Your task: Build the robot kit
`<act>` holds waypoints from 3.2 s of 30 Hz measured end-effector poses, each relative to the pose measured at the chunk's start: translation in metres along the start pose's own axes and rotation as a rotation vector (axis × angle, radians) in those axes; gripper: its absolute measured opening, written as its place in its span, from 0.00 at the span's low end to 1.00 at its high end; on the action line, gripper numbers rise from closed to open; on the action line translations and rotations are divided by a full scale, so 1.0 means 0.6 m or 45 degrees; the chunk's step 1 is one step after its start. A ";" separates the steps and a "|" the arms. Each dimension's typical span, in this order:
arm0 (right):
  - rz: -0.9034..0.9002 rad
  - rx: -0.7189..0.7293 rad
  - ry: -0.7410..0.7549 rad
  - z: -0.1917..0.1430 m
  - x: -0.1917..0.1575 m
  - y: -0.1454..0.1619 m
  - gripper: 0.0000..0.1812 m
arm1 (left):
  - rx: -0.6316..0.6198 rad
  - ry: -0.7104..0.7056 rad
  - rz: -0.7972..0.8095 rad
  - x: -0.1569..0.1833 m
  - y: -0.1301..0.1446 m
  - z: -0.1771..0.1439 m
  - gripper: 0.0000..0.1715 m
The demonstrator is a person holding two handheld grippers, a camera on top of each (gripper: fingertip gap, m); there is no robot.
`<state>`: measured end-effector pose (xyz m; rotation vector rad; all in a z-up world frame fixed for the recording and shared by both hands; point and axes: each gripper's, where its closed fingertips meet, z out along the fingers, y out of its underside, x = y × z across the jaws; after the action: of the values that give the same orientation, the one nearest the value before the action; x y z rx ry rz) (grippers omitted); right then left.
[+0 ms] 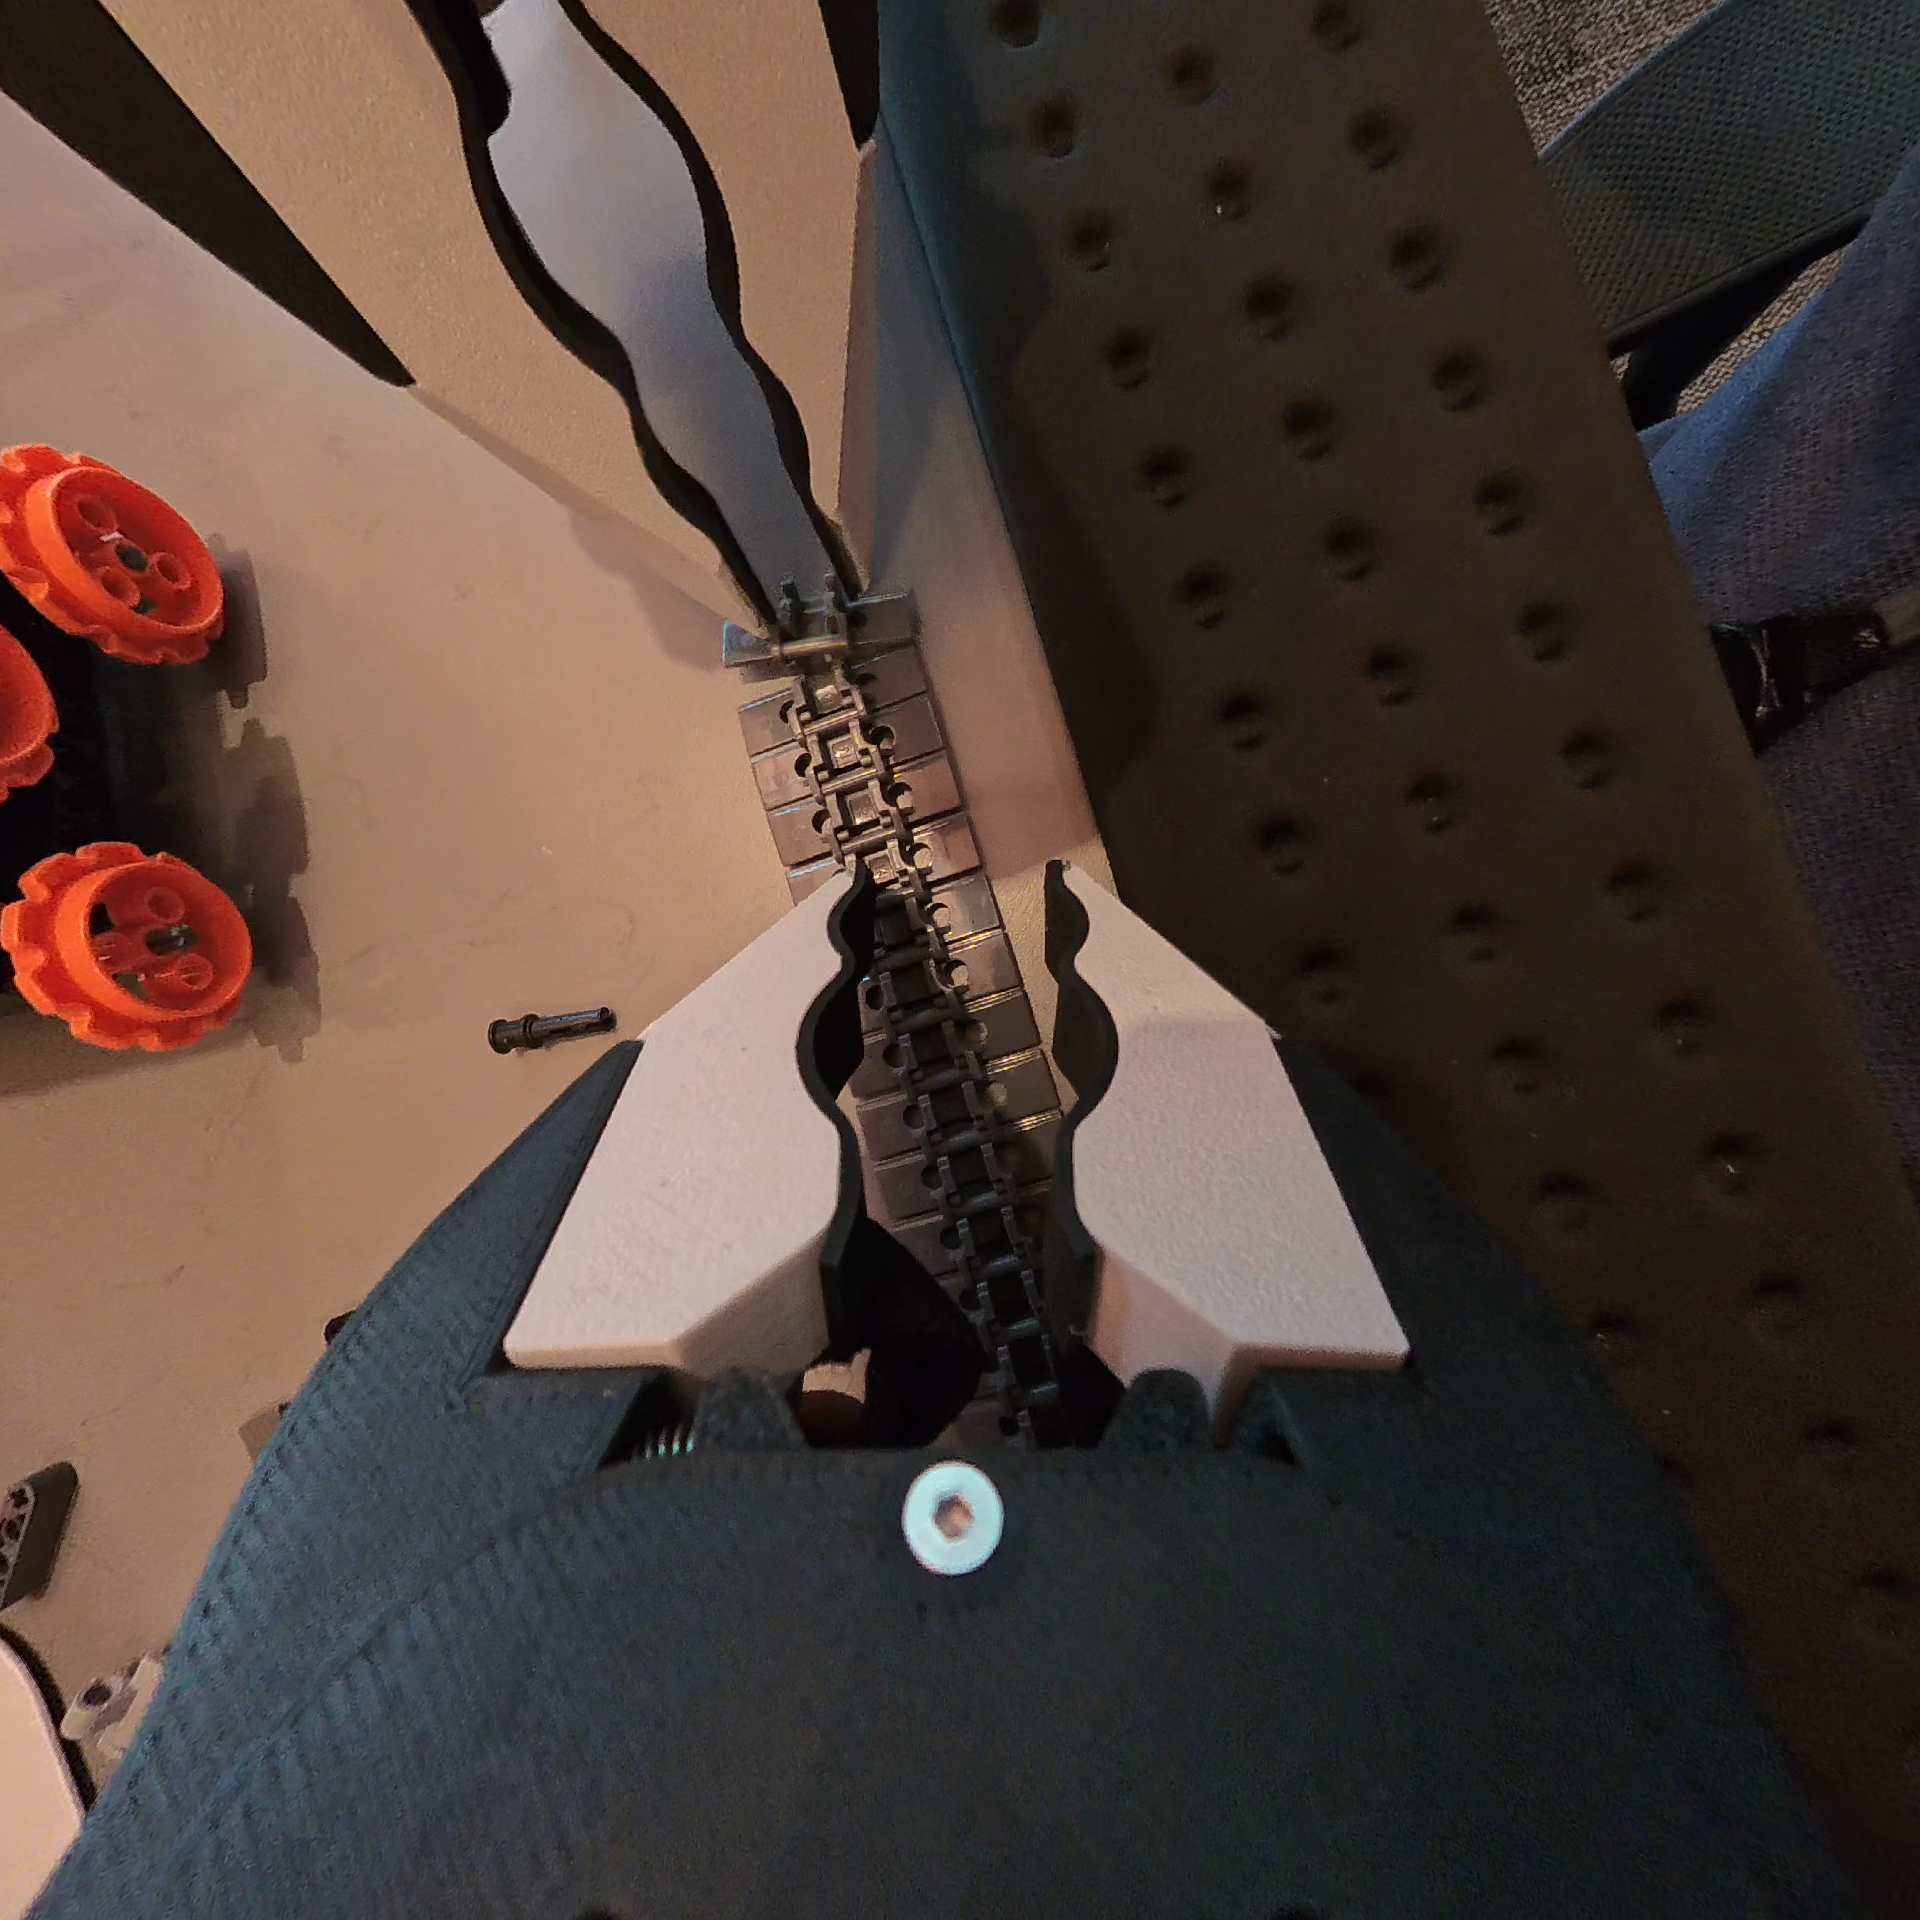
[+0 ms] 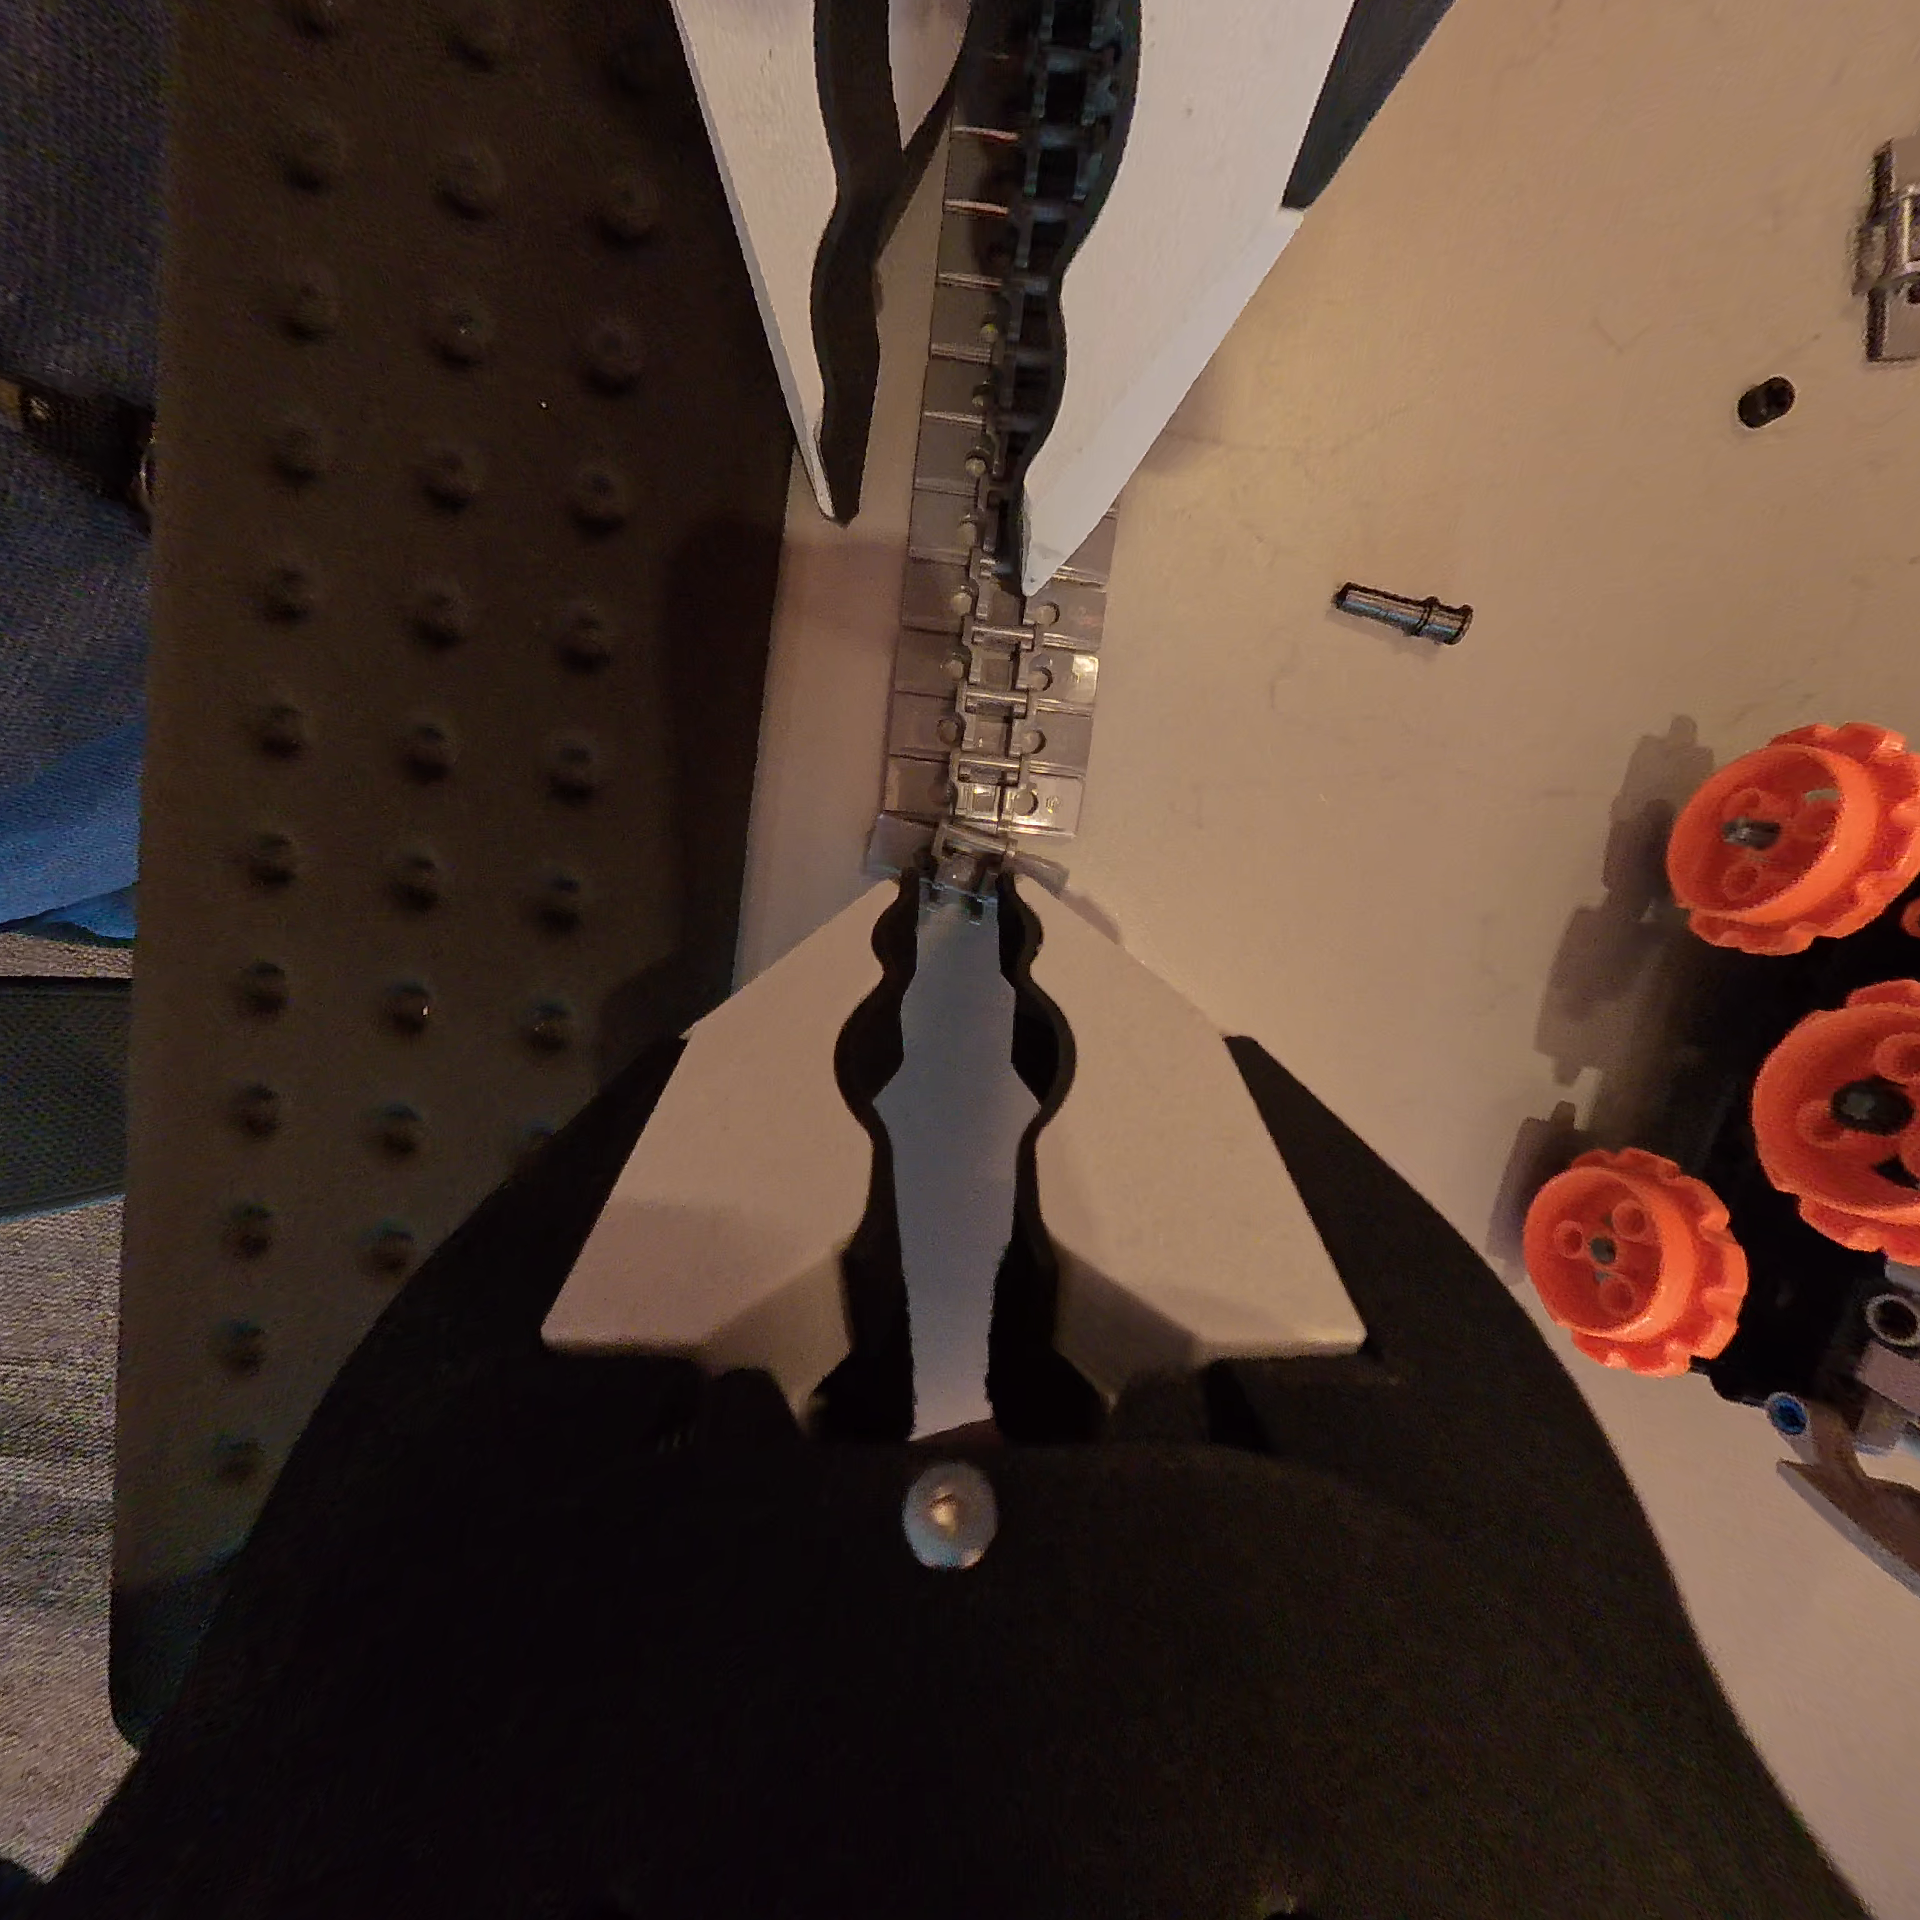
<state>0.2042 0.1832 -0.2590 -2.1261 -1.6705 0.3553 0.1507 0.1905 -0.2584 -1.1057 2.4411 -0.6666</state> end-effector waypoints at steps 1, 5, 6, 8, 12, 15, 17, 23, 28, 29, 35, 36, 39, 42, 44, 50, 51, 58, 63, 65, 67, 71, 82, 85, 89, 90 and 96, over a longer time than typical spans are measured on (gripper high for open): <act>0.002 -0.003 0.011 0.000 0.002 0.001 0.08 | -0.001 0.000 0.001 0.000 0.000 0.000 0.19; 0.016 0.008 0.043 -0.001 0.004 0.001 0.11 | -0.004 0.000 0.005 0.000 0.000 0.000 0.19; 0.016 0.020 0.054 -0.002 0.005 -0.002 0.11 | -0.005 -0.001 0.006 0.000 0.000 0.000 0.19; 0.022 0.036 0.071 -0.002 0.005 -0.005 0.09 | -0.006 -0.001 0.008 0.000 0.001 0.000 0.19; 0.044 0.050 0.080 0.002 0.007 -0.003 0.07 | -0.008 -0.001 0.008 -0.001 0.000 0.000 0.19; 0.036 0.053 0.073 0.000 0.007 0.000 0.07 | -0.007 0.000 0.007 -0.001 0.000 0.001 0.19; 0.027 0.068 0.062 -0.006 0.007 -0.003 0.06 | -0.008 -0.002 0.009 -0.002 0.000 0.001 0.19; -0.029 0.063 0.021 -0.004 0.008 -0.013 0.07 | -0.009 0.002 0.011 -0.002 0.000 0.001 0.19; -0.051 0.024 -0.005 0.001 0.009 -0.013 0.07 | -0.006 0.004 0.008 -0.003 0.000 0.001 0.18; -0.053 0.017 -0.011 0.001 0.009 -0.013 0.07 | -0.005 0.005 0.009 -0.003 0.000 0.001 0.18; -0.091 -0.039 -0.045 0.000 0.009 -0.010 0.07 | -0.005 0.001 0.017 -0.004 0.000 0.001 0.18; -0.097 -0.052 -0.051 0.000 0.010 -0.009 0.07 | -0.006 0.001 0.019 -0.004 0.000 0.001 0.18; -0.115 -0.072 -0.089 0.002 0.007 -0.011 0.07 | -0.005 0.001 0.016 -0.004 0.000 0.001 0.18; -0.112 -0.101 -0.110 0.005 0.008 -0.008 0.07 | -0.005 0.000 0.018 -0.004 0.000 0.001 0.18; -0.112 -0.116 -0.093 0.004 0.011 -0.006 0.07 | -0.004 0.000 0.017 -0.005 0.000 0.002 0.18; -0.083 0.030 0.038 -0.018 0.018 -0.027 0.00 | -0.007 -0.014 0.025 -0.007 0.000 0.001 0.18; -0.069 0.044 0.057 -0.017 0.020 -0.027 0.00 | -0.003 -0.015 0.023 -0.007 -0.001 0.000 0.18; -0.039 0.048 0.060 0.004 0.016 -0.017 0.00 | -0.022 -0.026 -0.011 -0.012 0.006 -0.015 0.20; -0.015 -0.003 0.042 0.005 0.015 -0.018 0.00 | -0.122 -0.026 -0.066 -0.016 0.038 -0.036 0.22; -0.022 -0.052 0.037 0.006 0.015 -0.018 0.00 | -0.173 0.005 -0.096 -0.011 0.058 -0.047 0.22; -0.021 -0.117 0.027 0.006 0.015 -0.017 0.00 | -0.188 -0.006 -0.131 -0.016 0.071 -0.064 0.22; -0.014 -0.207 -0.022 0.007 0.014 -0.018 0.00 | -0.213 -0.087 -0.224 -0.041 0.104 -0.114 0.22; -0.031 -0.495 -0.112 0.010 0.015 -0.016 0.00 | -0.097 -0.361 -0.389 -0.109 0.146 -0.222 0.20; -0.030 -0.498 -0.092 0.010 0.015 -0.015 0.00 | -0.116 -0.361 -0.405 -0.114 0.160 -0.217 0.20; -0.020 -0.392 -0.032 0.004 0.009 -0.019 0.04 | -0.185 -0.343 -0.402 -0.106 0.193 -0.209 0.19; -0.010 -0.344 -0.001 -0.002 0.011 -0.026 0.06 | -0.193 -0.320 -0.395 -0.099 0.197 -0.205 0.18; 0.048 -0.125 0.139 -0.037 0.035 -0.048 0.11 | -0.343 -0.381 -0.447 -0.107 0.249 -0.215 0.16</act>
<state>0.1944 0.2056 -0.2248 -2.2086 -1.6183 0.1677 0.0356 0.3601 -0.2278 -1.6345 2.1401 -0.2426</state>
